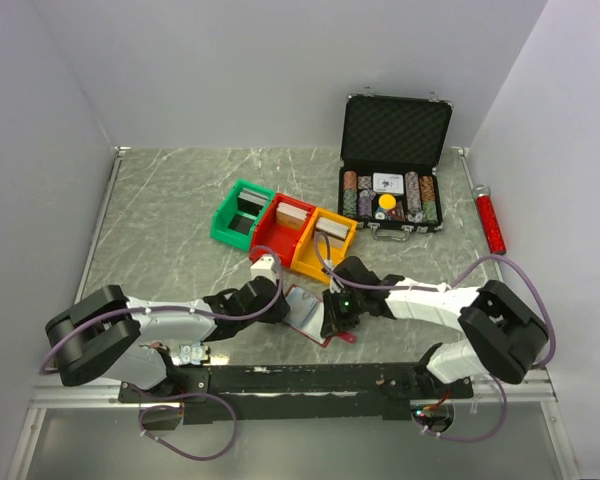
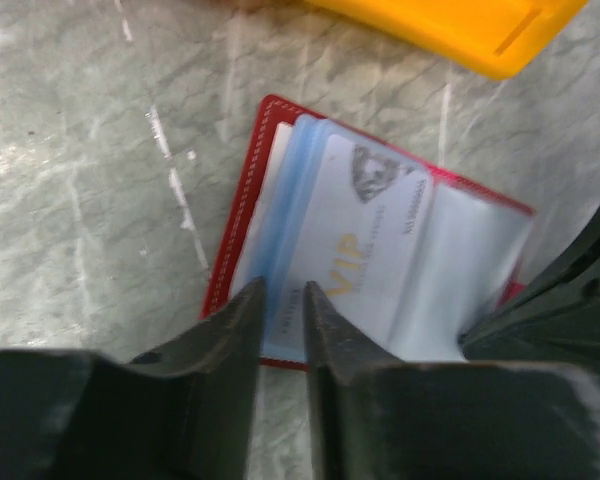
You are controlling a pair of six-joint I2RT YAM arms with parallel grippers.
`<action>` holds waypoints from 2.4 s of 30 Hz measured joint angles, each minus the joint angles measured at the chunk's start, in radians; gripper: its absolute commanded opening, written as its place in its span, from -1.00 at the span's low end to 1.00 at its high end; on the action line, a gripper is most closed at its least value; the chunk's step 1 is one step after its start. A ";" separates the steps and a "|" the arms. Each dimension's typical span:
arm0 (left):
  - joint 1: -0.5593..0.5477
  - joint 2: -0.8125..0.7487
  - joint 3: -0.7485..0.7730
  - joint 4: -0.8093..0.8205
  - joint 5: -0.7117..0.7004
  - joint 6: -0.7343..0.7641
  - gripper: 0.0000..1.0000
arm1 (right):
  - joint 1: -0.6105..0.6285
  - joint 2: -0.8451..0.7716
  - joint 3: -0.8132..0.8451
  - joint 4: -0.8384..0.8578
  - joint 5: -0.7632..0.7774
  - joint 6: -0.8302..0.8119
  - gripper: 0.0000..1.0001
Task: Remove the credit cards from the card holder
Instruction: Remove the credit card from the card holder.
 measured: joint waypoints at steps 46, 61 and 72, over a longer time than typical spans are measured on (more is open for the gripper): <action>0.141 -0.018 -0.005 0.023 0.167 0.036 0.13 | -0.057 -0.188 -0.074 -0.067 0.258 0.114 0.08; 0.151 -0.045 -0.102 0.078 0.192 0.013 -0.99 | -0.076 -0.121 -0.053 -0.010 0.224 0.080 -0.07; 0.029 -0.324 -0.248 -0.038 0.090 -0.140 -0.99 | -0.076 -0.022 0.030 -0.010 0.225 0.011 -0.02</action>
